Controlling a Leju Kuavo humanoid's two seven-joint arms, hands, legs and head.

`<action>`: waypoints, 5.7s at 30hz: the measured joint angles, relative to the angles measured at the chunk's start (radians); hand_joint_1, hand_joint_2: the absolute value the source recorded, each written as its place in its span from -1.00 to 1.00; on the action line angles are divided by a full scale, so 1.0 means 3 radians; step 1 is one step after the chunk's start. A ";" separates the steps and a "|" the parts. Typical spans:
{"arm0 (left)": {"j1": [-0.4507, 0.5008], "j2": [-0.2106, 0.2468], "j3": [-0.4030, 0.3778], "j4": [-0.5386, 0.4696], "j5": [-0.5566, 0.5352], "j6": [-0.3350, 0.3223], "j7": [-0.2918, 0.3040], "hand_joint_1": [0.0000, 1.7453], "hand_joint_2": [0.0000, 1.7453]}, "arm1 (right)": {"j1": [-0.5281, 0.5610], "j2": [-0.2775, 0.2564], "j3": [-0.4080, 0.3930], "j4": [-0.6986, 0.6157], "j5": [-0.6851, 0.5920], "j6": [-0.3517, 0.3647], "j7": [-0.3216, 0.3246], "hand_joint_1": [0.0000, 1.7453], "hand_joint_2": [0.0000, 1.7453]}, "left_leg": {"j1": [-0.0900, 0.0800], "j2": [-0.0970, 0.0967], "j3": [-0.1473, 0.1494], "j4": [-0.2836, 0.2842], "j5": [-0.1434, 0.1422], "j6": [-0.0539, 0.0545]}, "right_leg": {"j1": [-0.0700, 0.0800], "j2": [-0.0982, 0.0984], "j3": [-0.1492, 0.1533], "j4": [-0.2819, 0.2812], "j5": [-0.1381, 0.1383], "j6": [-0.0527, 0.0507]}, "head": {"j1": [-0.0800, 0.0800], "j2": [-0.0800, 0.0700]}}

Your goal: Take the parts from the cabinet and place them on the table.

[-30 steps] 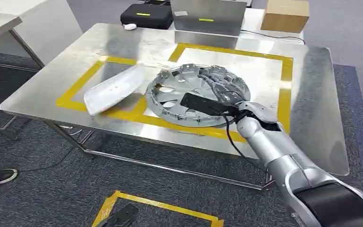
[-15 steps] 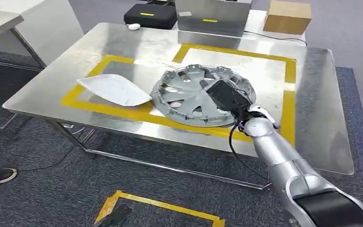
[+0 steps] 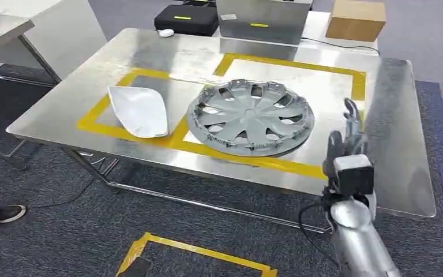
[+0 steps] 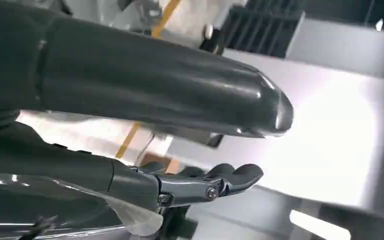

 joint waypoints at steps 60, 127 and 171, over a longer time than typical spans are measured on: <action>0.0156 -0.0142 0.0868 0.0005 0.0304 0.0121 -0.0193 -1.00 -1.00 | 0.0657 0.0689 -0.4707 0.3334 0.1953 0.0452 0.0031 -1.00 -1.00 | -0.0014 0.0100 -0.0107 -0.0059 0.0248 -0.0029 | 0.0002 0.0008 0.0640 -0.0183 -0.0413 0.0024 | 0.0025 0.0000; 0.0144 -0.0092 0.0876 0.0008 0.0038 0.0173 -0.0067 -1.00 -1.00 | 0.0472 0.0310 -0.4541 0.4503 0.3029 0.0450 0.0994 -1.00 -1.00 | 0.0000 0.0002 -0.0136 0.0509 -0.0356 -0.0074 | -0.0008 -0.0014 0.0272 -0.0111 -0.0091 -0.0062 | -0.0006 0.0000; 0.0171 -0.0080 0.0889 0.0008 0.0065 0.0179 -0.0034 -1.00 -1.00 | 0.0437 0.0291 -0.4433 0.4562 0.3159 0.0499 0.0905 -1.00 -1.00 | -0.0005 0.0177 0.0121 -0.0081 -0.0010 0.0089 | 0.0005 -0.0145 0.0299 0.0038 -0.0328 0.0077 | 0.0024 0.0000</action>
